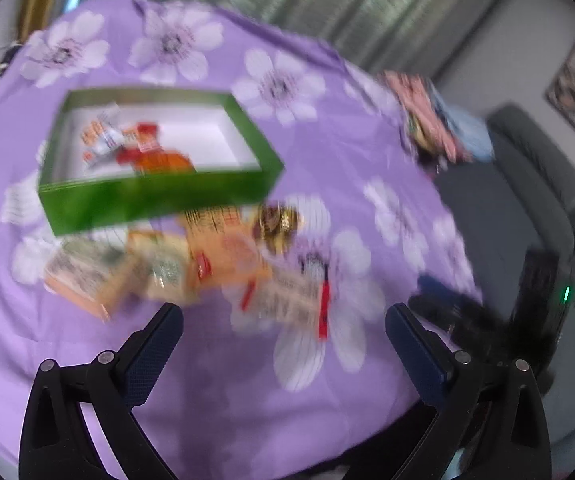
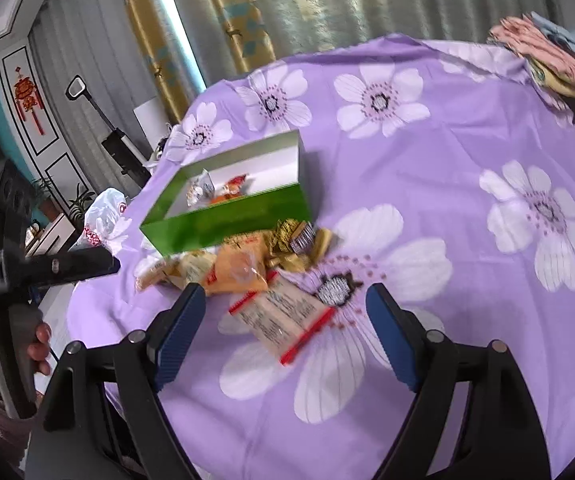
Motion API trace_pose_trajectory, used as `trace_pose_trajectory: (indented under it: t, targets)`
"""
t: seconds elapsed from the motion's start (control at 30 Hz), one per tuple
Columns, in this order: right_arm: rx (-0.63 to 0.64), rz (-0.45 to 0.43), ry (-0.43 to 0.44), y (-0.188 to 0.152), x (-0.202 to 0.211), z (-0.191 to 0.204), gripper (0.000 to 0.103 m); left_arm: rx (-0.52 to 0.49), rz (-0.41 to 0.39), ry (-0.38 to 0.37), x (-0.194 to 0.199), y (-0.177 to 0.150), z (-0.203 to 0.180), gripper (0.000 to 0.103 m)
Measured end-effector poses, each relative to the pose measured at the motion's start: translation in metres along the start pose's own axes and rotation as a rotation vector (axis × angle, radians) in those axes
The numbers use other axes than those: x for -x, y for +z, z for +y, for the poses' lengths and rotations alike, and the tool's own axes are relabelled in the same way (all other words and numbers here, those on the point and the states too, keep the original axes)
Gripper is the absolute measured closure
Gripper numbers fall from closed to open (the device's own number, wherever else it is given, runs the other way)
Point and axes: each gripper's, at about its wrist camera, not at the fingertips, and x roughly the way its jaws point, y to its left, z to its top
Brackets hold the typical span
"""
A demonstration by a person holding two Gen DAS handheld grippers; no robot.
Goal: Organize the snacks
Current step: 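Withdraw the open left tool from the box, then move the left tool to the white-and-red printed packet and grasp it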
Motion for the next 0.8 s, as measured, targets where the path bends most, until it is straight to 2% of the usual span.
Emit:
trace_pose_trajectory:
  t: [0.1,0.27,0.4,0.6,0.7,0.8]
  targets:
    - [0.013,0.024,0.003,-0.009,-0.003,-0.003,0.020,-0.006,0.094,0.028,-0.017,-0.014,0.000,0.002]
    - [0.012,0.089,0.015,-0.029,-0.020,-0.007,0.020,0.052,0.101,0.058,-0.033,-0.023,0.006,0.002]
    - [0.026,0.122,0.038,-0.040,-0.031,-0.005,0.022,0.005,0.096,0.078,-0.047,-0.022,-0.001,0.002]
    - [0.026,0.157,0.085,-0.045,-0.047,-0.002,0.033,-0.068,0.103,0.098,-0.071,-0.016,-0.006,0.003]
    - [0.014,0.171,0.091,-0.047,-0.055,-0.004,0.038,-0.084,0.114,0.085,-0.081,-0.011,-0.008,0.008]
    - [-0.003,0.182,0.089,-0.048,-0.061,-0.008,0.043,-0.094,0.140,0.094,-0.094,-0.006,-0.005,0.019]
